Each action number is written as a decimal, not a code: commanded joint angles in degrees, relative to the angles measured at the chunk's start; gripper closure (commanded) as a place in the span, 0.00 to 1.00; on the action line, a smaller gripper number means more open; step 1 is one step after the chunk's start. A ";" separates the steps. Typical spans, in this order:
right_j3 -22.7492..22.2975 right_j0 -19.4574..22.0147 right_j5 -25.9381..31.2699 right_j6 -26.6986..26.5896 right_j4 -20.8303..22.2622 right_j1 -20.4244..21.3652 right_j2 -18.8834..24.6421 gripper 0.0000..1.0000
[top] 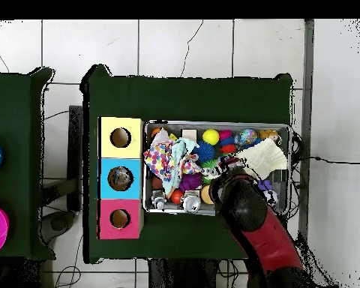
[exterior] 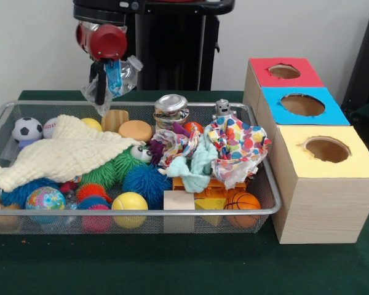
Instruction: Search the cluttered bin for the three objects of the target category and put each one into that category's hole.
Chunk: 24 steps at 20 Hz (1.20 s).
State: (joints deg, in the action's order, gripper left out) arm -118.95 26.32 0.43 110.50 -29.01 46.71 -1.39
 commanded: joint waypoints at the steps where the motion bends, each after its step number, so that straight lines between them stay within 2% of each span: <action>1: 10.15 -10.11 21.22 6.37 3.13 -4.73 -13.59 1.00; 5: 10.57 -11.32 21.83 8.50 3.29 -4.68 -13.83 1.00; 14: 11.85 -17.27 24.75 13.17 2.11 -4.88 -16.75 1.00; 19: 12.61 -20.35 26.15 16.11 -0.09 -5.38 -16.95 1.00; 24: 11.29 -23.64 26.11 19.55 -2.76 -4.95 -16.69 1.00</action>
State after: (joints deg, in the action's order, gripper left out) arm -109.56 5.01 19.93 110.63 -28.37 43.84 -18.79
